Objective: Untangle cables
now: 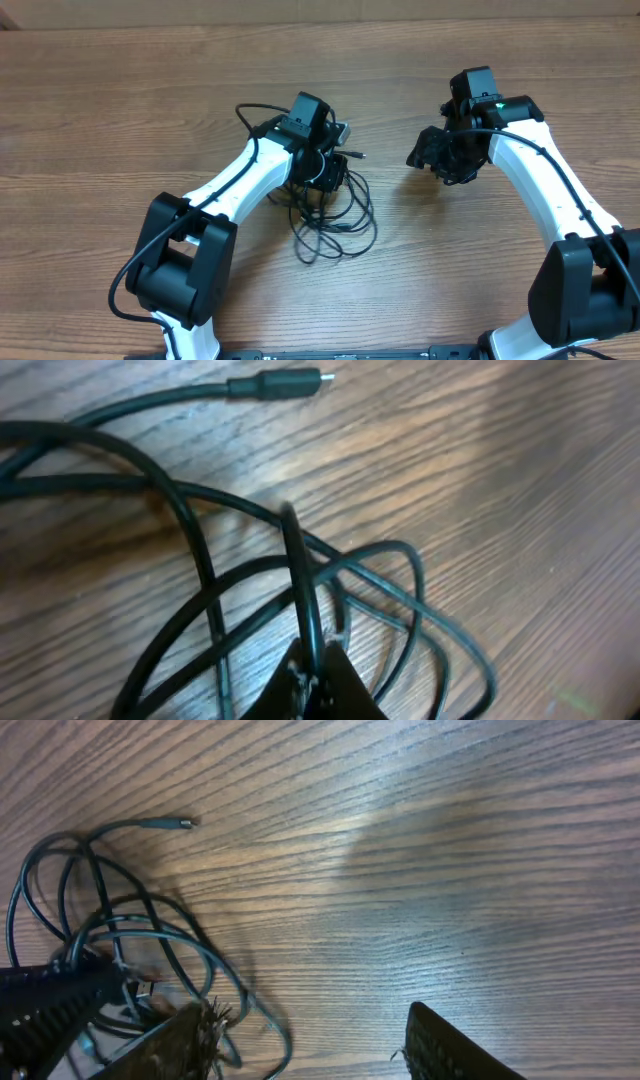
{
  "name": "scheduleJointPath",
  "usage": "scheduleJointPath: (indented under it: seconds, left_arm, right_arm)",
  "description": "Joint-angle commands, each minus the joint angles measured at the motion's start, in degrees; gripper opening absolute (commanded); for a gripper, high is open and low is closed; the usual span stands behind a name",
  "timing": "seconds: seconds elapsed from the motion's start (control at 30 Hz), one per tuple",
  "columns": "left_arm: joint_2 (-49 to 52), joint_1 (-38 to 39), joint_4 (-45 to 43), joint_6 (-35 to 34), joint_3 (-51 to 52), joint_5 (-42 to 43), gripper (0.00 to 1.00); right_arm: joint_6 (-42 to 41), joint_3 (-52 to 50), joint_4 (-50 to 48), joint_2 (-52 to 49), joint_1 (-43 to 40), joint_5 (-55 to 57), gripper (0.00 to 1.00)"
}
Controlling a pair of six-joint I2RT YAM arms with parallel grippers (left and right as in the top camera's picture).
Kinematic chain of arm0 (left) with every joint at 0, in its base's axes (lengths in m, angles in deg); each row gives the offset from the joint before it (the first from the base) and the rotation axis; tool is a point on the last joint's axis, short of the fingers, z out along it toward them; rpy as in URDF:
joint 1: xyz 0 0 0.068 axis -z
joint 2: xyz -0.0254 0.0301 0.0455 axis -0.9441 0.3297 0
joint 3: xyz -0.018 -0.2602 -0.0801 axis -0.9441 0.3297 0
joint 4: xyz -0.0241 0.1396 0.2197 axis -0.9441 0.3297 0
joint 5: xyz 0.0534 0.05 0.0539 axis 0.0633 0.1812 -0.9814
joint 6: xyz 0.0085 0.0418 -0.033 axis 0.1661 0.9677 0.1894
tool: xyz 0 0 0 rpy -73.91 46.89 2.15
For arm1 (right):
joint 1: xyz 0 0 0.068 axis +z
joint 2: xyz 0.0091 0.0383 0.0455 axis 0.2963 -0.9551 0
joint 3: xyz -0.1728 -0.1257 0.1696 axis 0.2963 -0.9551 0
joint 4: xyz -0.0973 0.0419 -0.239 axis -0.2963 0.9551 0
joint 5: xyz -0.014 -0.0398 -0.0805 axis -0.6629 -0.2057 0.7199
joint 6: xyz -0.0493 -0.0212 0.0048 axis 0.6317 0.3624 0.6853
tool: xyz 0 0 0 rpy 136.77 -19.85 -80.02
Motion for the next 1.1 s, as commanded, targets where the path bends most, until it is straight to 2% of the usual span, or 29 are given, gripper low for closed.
scheduleJointPath:
  seconds: [0.0,0.2,0.37,0.57,0.8,1.07]
  left_arm:
    - [-0.72,0.13,0.11,0.50,-2.91,6.23,0.04]
    - [-7.34,-4.79,3.80,0.48,-13.79,16.96,0.04]
    - [-14.75,-9.03,3.76,-1.01,-23.76,23.61,0.04]
    - [-22.93,-9.57,2.84,-1.09,-26.93,23.58,0.04]
    - [-29.42,-9.66,0.37,-1.20,-26.93,23.02,0.04]
    - [-31.04,-9.64,3.91,-0.79,-26.88,10.36,0.04]
  right_arm:
    - [-0.22,0.20,0.09,0.37,-0.13,-0.52,0.58]
    - [0.50,0.22,0.22,0.37,-0.13,-1.27,0.62]
    - [9.25,0.20,-1.62,0.37,-0.11,-12.96,0.62]
    - [16.63,0.22,-7.28,0.37,-0.11,-33.88,0.67]
    - [16.33,0.22,-13.05,0.35,0.00,-37.40,0.70]
    - [16.37,0.20,-12.74,0.37,0.04,-40.87,0.74]
